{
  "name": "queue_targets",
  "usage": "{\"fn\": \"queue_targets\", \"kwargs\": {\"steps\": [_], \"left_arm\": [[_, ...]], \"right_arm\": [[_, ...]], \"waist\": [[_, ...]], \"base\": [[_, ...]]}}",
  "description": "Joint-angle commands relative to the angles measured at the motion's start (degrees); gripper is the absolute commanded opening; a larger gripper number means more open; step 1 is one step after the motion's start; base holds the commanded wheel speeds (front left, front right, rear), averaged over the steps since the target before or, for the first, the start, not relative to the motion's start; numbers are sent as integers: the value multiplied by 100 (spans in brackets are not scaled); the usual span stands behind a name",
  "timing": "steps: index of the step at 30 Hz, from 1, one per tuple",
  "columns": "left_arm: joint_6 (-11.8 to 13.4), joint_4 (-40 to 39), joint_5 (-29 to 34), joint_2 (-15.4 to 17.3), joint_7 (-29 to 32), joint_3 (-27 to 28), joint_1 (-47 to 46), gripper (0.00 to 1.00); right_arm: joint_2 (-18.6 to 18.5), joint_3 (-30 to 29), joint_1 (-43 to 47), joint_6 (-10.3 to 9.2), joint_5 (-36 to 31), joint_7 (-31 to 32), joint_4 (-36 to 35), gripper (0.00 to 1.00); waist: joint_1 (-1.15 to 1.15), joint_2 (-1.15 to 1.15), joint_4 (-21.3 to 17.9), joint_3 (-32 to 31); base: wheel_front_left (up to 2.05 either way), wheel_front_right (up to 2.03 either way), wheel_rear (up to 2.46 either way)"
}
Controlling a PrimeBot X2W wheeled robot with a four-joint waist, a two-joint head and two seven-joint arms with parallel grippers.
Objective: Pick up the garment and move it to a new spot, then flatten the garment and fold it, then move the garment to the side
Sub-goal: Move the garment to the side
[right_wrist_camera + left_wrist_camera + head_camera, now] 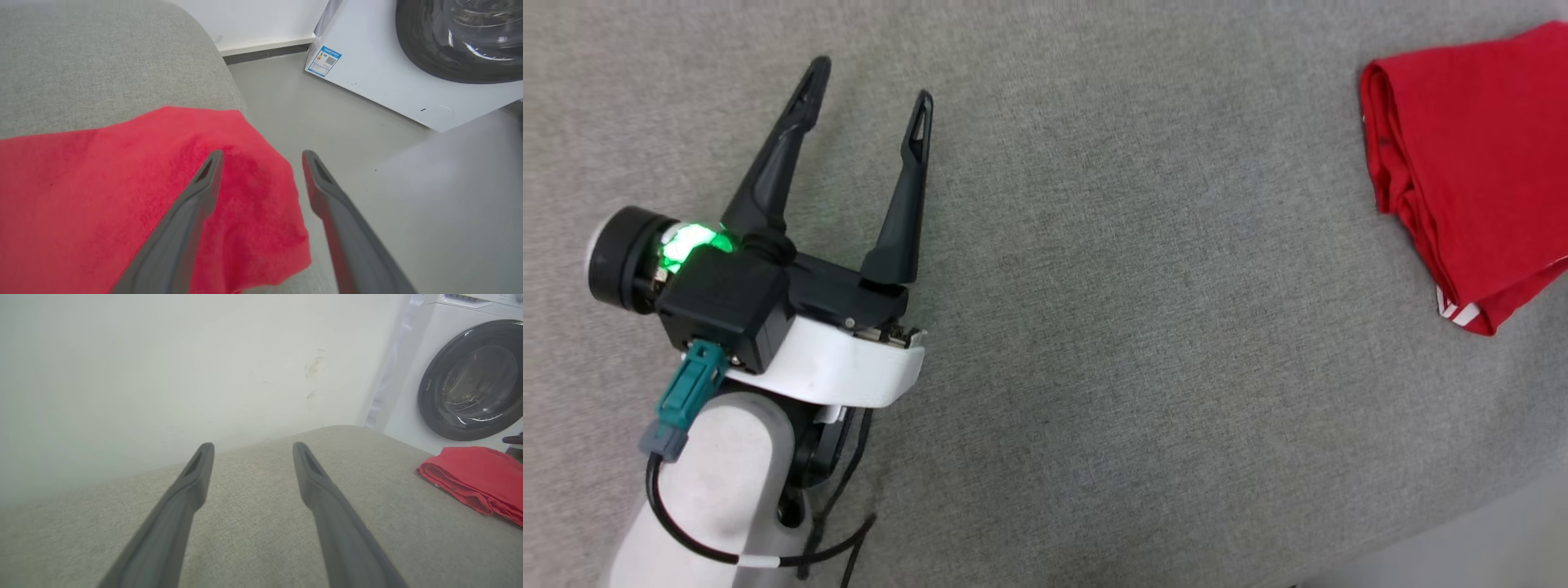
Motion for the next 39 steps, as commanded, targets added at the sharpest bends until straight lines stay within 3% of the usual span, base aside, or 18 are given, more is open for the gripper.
{"fn": "queue_targets", "kwargs": {"steps": [1,5,11,17,18,29,39], "left_arm": [[16,59,-44,-43,-66,-7,82,100],[67,295,-172,-163,-255,-30,271,100],[215,749,-465,-372,-561,61,776,100],[305,1079,-657,-521,-718,80,1192,100],[345,1220,-730,-589,-769,83,1372,100],[455,1602,-827,-653,-874,65,1943,100],[511,1999,-993,-716,-965,257,2309,100]], "right_arm": [[-46,-94,-116,-7,-191,-166,93,100],[0,-427,-59,-6,-641,-650,202,100],[432,-626,528,-7,-1004,-1194,-88,100],[1067,-771,1490,-7,-1105,-1536,-758,100],[1373,-803,2030,-7,-1151,-1656,-1146,100],[2295,-591,3479,-7,-1352,-1586,-2456,100],[2767,-351,4550,-7,-1658,-1033,-3840,100]], "waist": [[-1,0,74,-203],[-1,0,224,-595],[-1,0,460,-1302],[-1,0,747,-1846],[-1,0,896,-2086],[-1,0,1379,-2841],[-1,0,1840,-3434]], "base": [[0,0,0],[0,0,0],[0,0,0],[0,0,0],[0,0,0],[0,0,0],[0,0,0]]}}
